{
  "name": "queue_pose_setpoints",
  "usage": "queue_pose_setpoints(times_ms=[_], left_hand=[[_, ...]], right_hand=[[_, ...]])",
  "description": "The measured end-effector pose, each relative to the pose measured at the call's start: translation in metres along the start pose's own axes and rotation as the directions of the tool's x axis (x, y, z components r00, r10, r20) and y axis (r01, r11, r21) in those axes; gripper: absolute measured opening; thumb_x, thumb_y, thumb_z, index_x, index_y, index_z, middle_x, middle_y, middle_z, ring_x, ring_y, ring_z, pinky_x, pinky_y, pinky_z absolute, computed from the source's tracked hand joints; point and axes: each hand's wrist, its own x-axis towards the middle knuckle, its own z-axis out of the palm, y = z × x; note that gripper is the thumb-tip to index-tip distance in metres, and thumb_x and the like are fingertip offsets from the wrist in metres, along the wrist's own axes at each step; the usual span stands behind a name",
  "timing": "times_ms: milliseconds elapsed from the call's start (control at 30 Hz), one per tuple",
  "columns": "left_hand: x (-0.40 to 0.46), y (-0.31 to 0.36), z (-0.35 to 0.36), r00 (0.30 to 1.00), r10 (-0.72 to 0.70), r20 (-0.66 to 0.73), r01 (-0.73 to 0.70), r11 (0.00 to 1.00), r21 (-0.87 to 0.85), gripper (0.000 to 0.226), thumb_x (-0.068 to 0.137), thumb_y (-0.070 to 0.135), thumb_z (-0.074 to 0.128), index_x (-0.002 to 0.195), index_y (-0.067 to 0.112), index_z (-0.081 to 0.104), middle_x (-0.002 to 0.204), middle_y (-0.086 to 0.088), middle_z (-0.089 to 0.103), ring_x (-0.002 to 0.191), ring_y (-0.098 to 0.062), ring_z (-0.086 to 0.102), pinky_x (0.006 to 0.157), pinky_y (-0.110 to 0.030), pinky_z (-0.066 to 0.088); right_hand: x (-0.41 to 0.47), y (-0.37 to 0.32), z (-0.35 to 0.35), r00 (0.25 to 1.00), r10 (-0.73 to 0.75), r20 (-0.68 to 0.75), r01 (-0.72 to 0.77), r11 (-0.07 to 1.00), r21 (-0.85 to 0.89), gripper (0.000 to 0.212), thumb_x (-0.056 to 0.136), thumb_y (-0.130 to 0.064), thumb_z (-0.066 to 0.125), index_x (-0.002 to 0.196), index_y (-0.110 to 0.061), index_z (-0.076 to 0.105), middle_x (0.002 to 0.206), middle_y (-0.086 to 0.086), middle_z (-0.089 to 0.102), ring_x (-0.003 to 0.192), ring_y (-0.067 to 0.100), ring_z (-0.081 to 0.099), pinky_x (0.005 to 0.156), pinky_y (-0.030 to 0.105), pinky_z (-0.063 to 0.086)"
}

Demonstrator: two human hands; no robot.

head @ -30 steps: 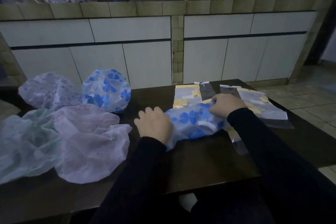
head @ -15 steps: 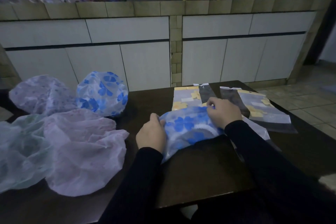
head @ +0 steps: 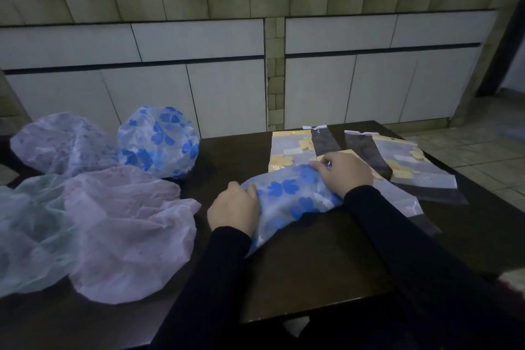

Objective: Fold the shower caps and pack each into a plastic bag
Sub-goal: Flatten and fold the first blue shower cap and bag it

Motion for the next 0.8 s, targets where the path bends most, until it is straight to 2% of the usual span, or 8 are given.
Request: queue_pose_setpoints(times_ms=[100, 267, 333, 400, 467, 533, 600, 800], left_hand=[[-0.001, 0.001, 0.001, 0.999, 0.022, -0.045, -0.021, 0.999, 0.03, 0.03, 0.098, 0.04, 0.039, 0.103, 0.013, 0.051, 0.072, 0.005, 0.046, 0.059, -0.007, 0.039, 0.055, -0.025, 0.029], [-0.005, 0.007, -0.013, 0.883, 0.326, -0.337, -0.331, 0.943, 0.043, 0.03, 0.092, 0.036, 0.049, 0.119, 0.027, 0.058, 0.12, 0.007, 0.053, 0.11, -0.011, 0.047, 0.091, -0.032, 0.031], [-0.009, 0.014, -0.016, 0.841, 0.488, -0.234, -0.483, 0.872, 0.084, 0.032, 0.093, 0.035, 0.044, 0.118, 0.028, 0.06, 0.125, 0.01, 0.056, 0.117, -0.007, 0.047, 0.097, -0.033, 0.031], [-0.011, 0.015, -0.007, 0.847, 0.532, -0.007, -0.526, 0.841, 0.128, 0.037, 0.097, 0.037, 0.035, 0.126, 0.027, 0.055, 0.137, 0.008, 0.051, 0.13, -0.011, 0.04, 0.104, -0.038, 0.028], [-0.01, 0.006, 0.006, 0.86, 0.473, 0.193, -0.506, 0.838, 0.202, 0.047, 0.1, 0.042, 0.027, 0.143, 0.027, 0.035, 0.154, 0.004, 0.03, 0.144, -0.018, 0.019, 0.113, -0.051, 0.016], [-0.008, -0.006, 0.013, 0.868, 0.355, 0.347, -0.452, 0.855, 0.255, 0.058, 0.099, 0.052, 0.021, 0.152, 0.03, 0.012, 0.161, 0.003, 0.007, 0.148, -0.022, 0.001, 0.113, -0.059, 0.001], [-0.005, -0.013, 0.014, 0.869, 0.27, 0.414, -0.402, 0.873, 0.276, 0.067, 0.094, 0.064, 0.018, 0.152, 0.034, -0.001, 0.161, 0.004, -0.007, 0.147, -0.023, -0.007, 0.114, -0.055, -0.005], [-0.009, -0.009, 0.009, 0.873, 0.21, 0.441, -0.363, 0.883, 0.298, 0.078, 0.087, 0.075, 0.02, 0.152, 0.035, 0.0, 0.161, 0.003, -0.006, 0.148, -0.025, -0.004, 0.115, -0.052, -0.002]], right_hand=[[-0.001, -0.006, 0.004, 1.0, -0.021, -0.016, 0.018, 0.989, -0.15, 0.04, 0.092, -0.054, 0.047, 0.099, -0.02, 0.065, 0.088, 0.001, 0.066, 0.085, 0.019, 0.06, 0.076, 0.032, 0.047], [-0.021, -0.033, 0.002, 0.948, -0.23, -0.218, 0.197, 0.967, -0.163, 0.037, 0.096, -0.05, 0.037, 0.112, -0.027, 0.061, 0.11, -0.003, 0.062, 0.106, 0.018, 0.053, 0.097, 0.043, 0.033], [-0.032, -0.044, 0.007, 0.954, -0.259, -0.149, 0.246, 0.964, -0.102, 0.039, 0.097, -0.045, 0.034, 0.103, -0.025, 0.066, 0.101, -0.004, 0.066, 0.098, 0.015, 0.056, 0.1, 0.045, 0.03], [-0.038, -0.047, 0.013, 0.962, -0.273, -0.015, 0.271, 0.958, -0.099, 0.04, 0.098, -0.041, 0.032, 0.099, -0.023, 0.067, 0.1, -0.002, 0.068, 0.098, 0.015, 0.059, 0.103, 0.047, 0.025], [-0.036, -0.038, 0.019, 0.94, -0.293, 0.175, 0.319, 0.936, -0.146, 0.041, 0.1, -0.04, 0.028, 0.122, -0.027, 0.059, 0.13, 0.001, 0.058, 0.124, 0.018, 0.049, 0.109, 0.053, 0.017], [-0.03, -0.028, 0.021, 0.876, -0.291, 0.385, 0.383, 0.905, -0.187, 0.047, 0.101, -0.046, 0.02, 0.147, -0.036, 0.027, 0.158, -0.001, 0.021, 0.145, 0.02, 0.018, 0.114, 0.058, 0.007], [-0.024, -0.021, 0.021, 0.821, -0.275, 0.5, 0.404, 0.899, -0.169, 0.052, 0.1, -0.052, 0.015, 0.15, -0.04, 0.006, 0.161, -0.005, 0.001, 0.147, 0.019, 0.004, 0.115, 0.057, 0.004], [-0.016, -0.015, 0.022, 0.782, -0.28, 0.557, 0.417, 0.899, -0.133, 0.056, 0.099, -0.055, 0.015, 0.151, -0.039, 0.001, 0.161, -0.005, -0.003, 0.147, 0.019, 0.002, 0.116, 0.055, 0.005]])
